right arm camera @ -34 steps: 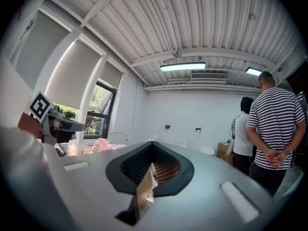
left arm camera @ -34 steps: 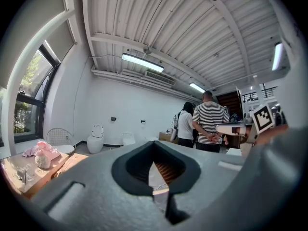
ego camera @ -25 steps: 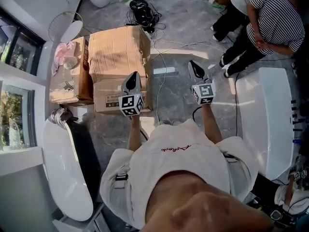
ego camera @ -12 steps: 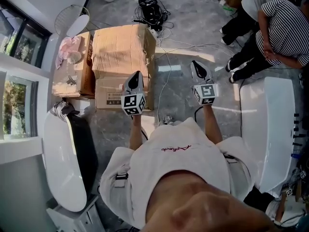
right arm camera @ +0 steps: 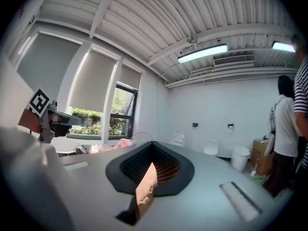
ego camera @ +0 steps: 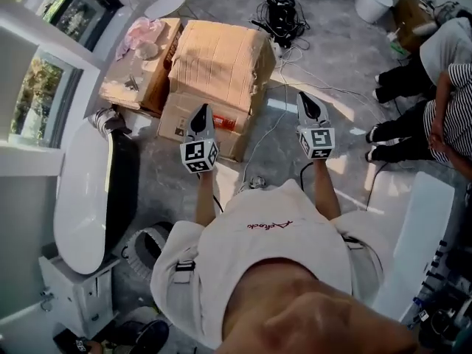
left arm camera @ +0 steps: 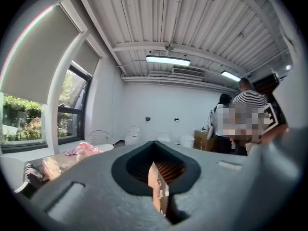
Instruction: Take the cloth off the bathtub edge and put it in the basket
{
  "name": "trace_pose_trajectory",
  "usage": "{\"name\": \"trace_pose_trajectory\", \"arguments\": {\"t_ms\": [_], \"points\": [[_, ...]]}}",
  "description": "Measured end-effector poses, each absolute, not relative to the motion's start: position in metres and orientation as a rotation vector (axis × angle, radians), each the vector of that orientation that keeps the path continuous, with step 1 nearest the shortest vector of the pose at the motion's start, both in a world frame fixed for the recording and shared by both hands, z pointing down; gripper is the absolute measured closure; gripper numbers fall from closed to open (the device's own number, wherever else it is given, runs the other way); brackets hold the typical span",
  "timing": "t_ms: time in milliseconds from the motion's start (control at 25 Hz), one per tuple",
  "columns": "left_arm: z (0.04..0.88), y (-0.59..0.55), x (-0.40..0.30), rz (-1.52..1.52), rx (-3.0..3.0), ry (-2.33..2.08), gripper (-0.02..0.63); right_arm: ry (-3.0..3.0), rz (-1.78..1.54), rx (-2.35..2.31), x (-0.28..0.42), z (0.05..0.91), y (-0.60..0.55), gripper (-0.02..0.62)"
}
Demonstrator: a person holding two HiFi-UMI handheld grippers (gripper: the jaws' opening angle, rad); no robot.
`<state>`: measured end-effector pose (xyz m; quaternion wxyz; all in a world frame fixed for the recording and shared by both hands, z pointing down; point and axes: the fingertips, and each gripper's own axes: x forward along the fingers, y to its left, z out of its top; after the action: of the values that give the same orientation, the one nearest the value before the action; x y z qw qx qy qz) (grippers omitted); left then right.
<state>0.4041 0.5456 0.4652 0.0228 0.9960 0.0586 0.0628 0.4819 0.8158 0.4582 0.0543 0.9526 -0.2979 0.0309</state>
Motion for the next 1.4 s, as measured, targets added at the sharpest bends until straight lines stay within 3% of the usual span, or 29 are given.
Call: {"name": "trace_pose_trajectory", "arguments": {"t_ms": [400, 1160, 1400], "points": [[0.468, 0.425, 0.292, 0.207, 3.053, -0.49, 0.606, -1.524, 0.078, 2.635, 0.47, 0.474, 0.648, 0.591], [0.482, 0.321, 0.038, 0.166, 2.727, -1.323, 0.606, -2.264, 0.022, 2.017, 0.286, 0.482, 0.403, 0.591], [0.477, 0.281, 0.003, 0.113, 2.696, -1.382, 0.606, -2.311, 0.001, 1.94, 0.248, 0.48, 0.352, 0.591]]}}
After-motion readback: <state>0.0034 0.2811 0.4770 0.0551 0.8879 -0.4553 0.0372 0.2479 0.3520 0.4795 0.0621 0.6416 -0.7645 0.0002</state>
